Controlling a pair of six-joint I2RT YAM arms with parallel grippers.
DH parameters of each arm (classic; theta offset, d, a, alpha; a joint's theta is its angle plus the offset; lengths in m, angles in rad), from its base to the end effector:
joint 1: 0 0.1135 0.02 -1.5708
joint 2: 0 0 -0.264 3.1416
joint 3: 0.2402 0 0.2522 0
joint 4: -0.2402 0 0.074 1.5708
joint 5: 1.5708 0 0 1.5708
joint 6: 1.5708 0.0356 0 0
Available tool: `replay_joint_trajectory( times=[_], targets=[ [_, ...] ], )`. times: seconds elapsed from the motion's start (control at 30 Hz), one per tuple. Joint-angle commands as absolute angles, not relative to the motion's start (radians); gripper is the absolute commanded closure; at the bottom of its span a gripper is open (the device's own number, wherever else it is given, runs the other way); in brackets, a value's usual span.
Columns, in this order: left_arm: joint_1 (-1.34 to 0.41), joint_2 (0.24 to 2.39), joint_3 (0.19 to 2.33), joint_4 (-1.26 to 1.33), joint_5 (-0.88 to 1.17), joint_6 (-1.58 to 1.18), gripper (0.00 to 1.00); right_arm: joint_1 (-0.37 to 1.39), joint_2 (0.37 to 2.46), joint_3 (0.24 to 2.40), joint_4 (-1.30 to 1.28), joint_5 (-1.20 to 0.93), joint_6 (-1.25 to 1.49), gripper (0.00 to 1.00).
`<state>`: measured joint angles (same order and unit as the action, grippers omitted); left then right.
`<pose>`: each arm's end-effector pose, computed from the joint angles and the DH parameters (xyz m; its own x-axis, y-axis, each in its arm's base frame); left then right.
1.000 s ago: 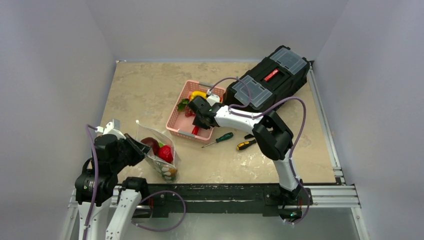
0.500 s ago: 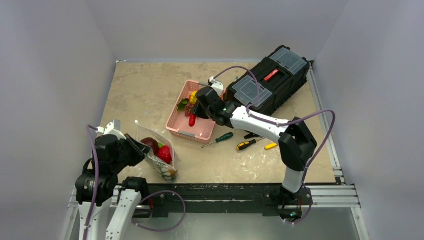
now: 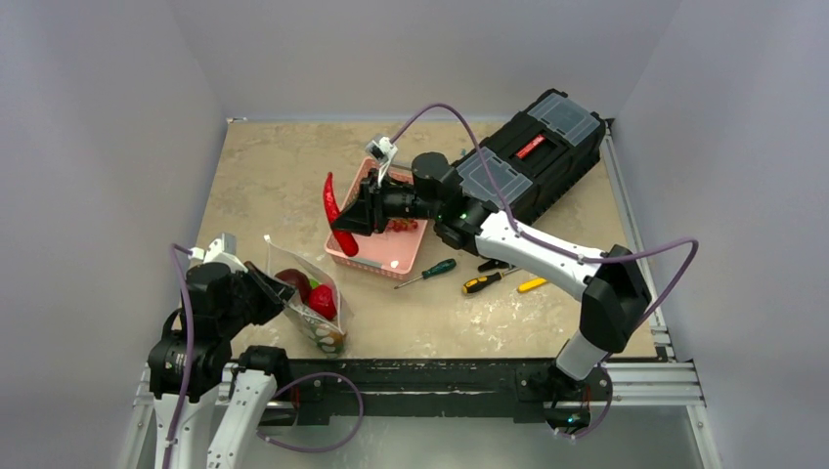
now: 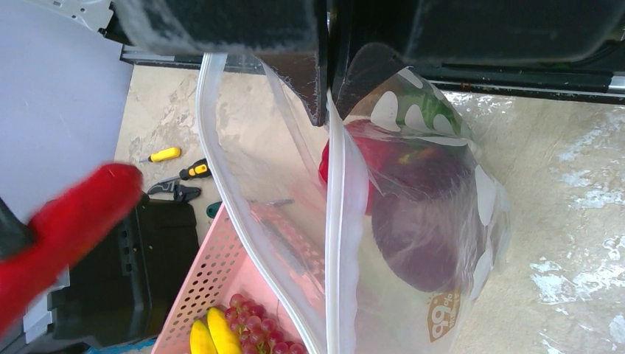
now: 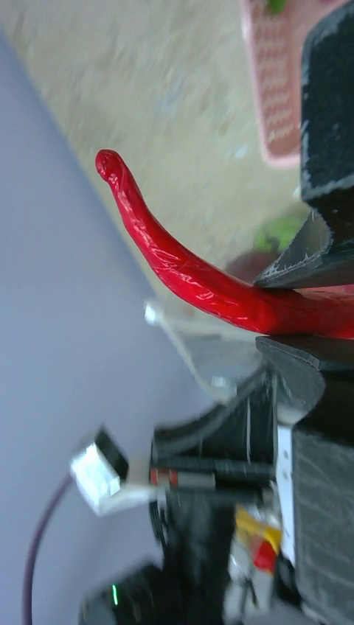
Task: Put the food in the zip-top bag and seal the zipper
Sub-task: Place the fake vegetable in the zipper food storage bag.
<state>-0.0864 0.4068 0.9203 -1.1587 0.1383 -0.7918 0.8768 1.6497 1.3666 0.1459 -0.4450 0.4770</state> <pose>0.0481 -0.0091 0.3248 -0.5598 -0.6590 -0.5023 -0.2892 0.7235 -0.6268 0.2427 0.3157 0.3513 -0.5215 0.0212 -0.8530 -0.8185 0.2700 0.5071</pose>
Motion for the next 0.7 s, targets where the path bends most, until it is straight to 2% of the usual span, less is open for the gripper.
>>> replay_joint_trajectory(
  times=[0.0,0.17,0.4,0.67],
  targets=[
    [-0.088,0.420,0.924,-1.113,0.155,-0.785,1.00,0.886,1.614,1.378,0.416,-0.851,0.535,0.96],
    [-0.087,0.419,0.921,-1.114,0.155,-0.788,1.00,0.948,1.639,1.353,0.586,-0.971,0.634,0.96],
    [-0.088,0.423,0.930,-1.117,0.157,-0.791,1.00,1.016,1.708,1.437,0.465,-1.016,0.594,0.96],
    [-0.088,0.416,0.920,-1.110,0.162,-0.803,1.00,1.042,1.727,1.415,0.433,-0.876,0.570,0.97]
  ],
)
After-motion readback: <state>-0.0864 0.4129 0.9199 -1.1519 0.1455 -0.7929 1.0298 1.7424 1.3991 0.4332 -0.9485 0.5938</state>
